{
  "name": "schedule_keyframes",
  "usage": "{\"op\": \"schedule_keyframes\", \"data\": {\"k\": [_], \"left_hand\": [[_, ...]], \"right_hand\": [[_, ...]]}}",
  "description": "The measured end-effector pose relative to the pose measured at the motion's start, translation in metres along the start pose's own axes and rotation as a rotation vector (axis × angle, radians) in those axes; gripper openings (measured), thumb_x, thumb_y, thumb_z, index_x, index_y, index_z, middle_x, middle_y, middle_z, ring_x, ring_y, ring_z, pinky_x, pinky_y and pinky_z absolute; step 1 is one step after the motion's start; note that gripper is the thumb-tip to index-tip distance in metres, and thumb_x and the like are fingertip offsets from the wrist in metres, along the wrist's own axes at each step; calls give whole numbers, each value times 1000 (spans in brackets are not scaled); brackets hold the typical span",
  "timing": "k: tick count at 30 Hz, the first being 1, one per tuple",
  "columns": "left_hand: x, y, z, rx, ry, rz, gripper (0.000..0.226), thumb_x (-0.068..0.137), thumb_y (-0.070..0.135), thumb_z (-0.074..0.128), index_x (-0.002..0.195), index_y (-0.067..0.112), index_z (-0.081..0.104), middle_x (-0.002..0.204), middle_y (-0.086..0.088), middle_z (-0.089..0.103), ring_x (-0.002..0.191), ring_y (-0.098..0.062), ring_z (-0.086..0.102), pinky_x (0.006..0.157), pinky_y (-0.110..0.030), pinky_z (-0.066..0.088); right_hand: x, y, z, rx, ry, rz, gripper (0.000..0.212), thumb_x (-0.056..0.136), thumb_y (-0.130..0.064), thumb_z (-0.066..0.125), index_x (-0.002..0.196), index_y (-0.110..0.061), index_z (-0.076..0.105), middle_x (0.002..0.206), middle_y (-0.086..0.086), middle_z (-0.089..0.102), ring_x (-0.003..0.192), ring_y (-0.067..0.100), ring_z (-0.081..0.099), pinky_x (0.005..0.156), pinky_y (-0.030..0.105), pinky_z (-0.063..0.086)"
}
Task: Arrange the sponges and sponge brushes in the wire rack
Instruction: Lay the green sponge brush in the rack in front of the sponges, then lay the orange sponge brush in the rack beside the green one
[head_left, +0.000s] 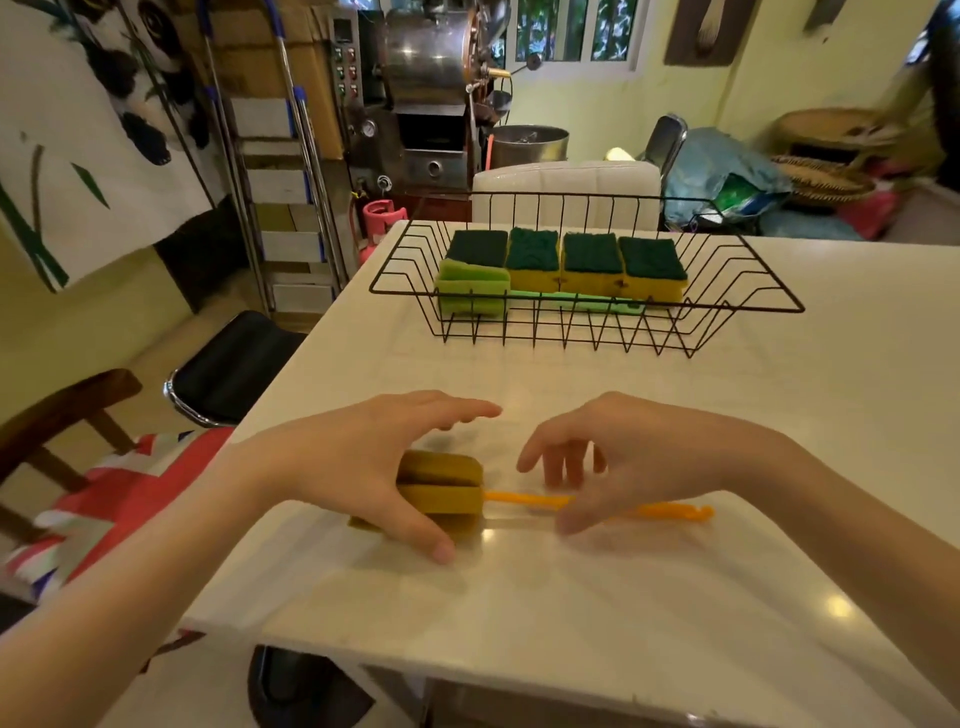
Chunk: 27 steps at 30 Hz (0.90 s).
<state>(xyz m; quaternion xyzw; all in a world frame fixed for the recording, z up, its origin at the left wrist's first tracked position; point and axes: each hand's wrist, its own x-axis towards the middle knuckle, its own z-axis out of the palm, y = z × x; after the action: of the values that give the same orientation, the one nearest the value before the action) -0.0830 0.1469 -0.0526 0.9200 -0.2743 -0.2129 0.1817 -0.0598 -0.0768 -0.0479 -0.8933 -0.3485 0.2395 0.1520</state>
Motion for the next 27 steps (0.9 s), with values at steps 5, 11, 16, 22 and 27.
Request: {"op": "schedule_keyframes", "data": {"k": [5,11,16,22,27], "left_hand": [[2,-1,5,-7,1,4,74,60,50,73,120,53,29,130,21,43,118,-1,41,103,-21,38],[12,-1,1,-19,1,12,43,69,41,72,97,55,41,106,31,44,100,5,46,80,-7,42],[22,2,-16,-50,54,8,40,71,40,71,96,54,42,108,22,49,99,-2,49,83,-14,46],[36,9,-53,-110,190,36,38,69,44,67,98,52,44,101,28,46,95,0,48,68,-12,42],[57,15,-86,-112,297,69,39,64,46,64,98,51,45,97,30,45,90,2,48,68,-11,40]], "right_hand": [[-4,3,6,-12,6,32,35,75,-30,70,109,-33,60,85,-13,61,85,8,59,71,20,46],[-5,7,10,-22,46,39,20,80,-30,63,100,-30,67,91,-2,65,85,14,58,80,36,52],[-6,15,-4,-74,131,41,21,83,-25,62,103,-28,67,94,0,66,86,15,59,78,33,52],[-8,28,-36,-83,354,10,22,84,-24,61,105,-27,68,89,-9,64,84,9,58,73,28,52],[-1,45,-62,-71,559,21,26,83,-25,62,109,-28,67,81,-21,54,77,2,54,71,22,46]]}}
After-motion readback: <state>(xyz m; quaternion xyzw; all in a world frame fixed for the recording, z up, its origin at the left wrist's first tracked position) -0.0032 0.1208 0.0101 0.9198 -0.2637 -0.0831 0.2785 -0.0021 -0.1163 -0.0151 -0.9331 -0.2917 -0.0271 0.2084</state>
